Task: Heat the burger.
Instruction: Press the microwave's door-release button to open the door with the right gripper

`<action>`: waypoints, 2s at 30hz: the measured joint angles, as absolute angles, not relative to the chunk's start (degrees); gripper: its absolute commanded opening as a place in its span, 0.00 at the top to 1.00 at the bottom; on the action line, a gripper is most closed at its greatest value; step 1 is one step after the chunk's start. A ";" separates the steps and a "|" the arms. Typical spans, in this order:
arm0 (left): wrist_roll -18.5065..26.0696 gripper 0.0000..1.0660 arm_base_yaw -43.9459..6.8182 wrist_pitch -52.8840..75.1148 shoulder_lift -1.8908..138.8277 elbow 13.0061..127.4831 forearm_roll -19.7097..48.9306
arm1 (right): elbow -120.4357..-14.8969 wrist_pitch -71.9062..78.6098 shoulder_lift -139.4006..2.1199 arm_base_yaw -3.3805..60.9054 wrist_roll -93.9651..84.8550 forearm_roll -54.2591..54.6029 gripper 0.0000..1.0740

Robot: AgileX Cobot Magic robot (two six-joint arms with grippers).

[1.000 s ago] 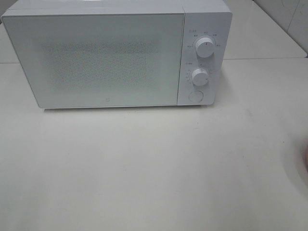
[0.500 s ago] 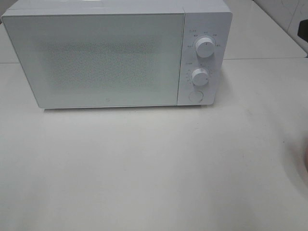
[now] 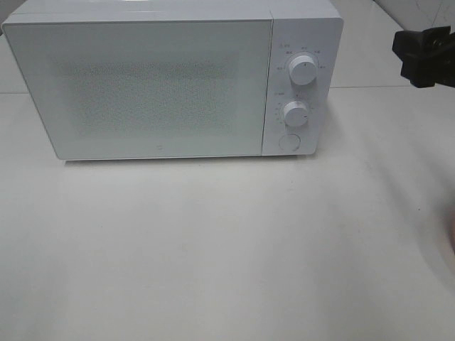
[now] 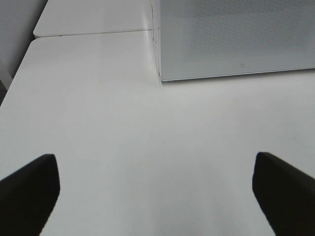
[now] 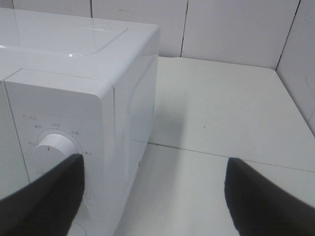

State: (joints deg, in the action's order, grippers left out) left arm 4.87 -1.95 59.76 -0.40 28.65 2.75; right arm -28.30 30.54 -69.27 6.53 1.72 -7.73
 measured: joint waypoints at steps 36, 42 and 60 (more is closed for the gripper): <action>4.87 0.06 -1.95 59.76 -0.40 28.65 2.75 | -21.54 68.18 -97.17 39.36 -20.80 35.98 0.29; 4.87 0.06 -1.95 59.76 -0.40 28.65 2.75 | -21.54 69.04 -100.44 41.48 -16.33 37.70 0.30; 4.87 0.06 -1.95 59.76 -0.40 28.65 2.75 | -22.46 69.10 -101.41 41.48 31.05 37.18 0.88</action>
